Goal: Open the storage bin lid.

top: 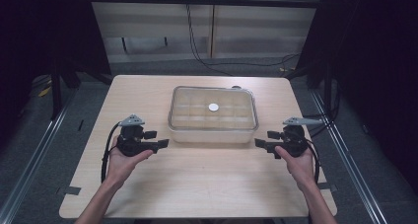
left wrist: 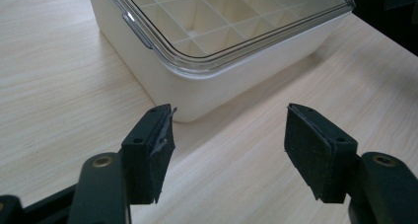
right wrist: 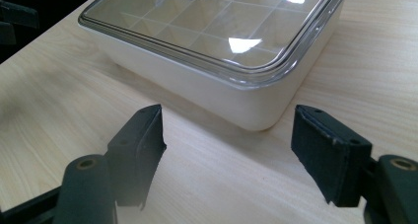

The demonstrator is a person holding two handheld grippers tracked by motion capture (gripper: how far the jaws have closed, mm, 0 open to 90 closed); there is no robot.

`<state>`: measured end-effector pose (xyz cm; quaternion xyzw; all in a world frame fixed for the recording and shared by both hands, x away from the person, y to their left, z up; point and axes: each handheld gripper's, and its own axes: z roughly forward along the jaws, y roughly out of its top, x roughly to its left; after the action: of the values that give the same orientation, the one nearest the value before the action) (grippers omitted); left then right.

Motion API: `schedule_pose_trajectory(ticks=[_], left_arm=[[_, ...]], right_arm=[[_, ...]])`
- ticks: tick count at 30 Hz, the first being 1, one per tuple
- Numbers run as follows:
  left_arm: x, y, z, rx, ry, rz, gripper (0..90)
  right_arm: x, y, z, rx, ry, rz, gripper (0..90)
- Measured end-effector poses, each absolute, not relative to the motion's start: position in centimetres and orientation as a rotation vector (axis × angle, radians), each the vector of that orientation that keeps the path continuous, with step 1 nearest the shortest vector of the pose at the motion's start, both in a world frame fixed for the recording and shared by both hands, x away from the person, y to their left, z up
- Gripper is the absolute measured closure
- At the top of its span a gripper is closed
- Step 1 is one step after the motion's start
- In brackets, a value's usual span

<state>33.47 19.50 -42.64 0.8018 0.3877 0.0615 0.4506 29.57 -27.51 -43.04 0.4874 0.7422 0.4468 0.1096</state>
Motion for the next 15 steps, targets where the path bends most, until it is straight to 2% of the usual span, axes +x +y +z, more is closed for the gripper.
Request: schedule_pose_trajectory(ticks=[15], left_arm=[[36.7,18.9,-40.8,1.980,0.960,0.167,35.9]], right_arm=[[32.7,-27.0,-41.8,1.414,2.200,1.296,28.7]])
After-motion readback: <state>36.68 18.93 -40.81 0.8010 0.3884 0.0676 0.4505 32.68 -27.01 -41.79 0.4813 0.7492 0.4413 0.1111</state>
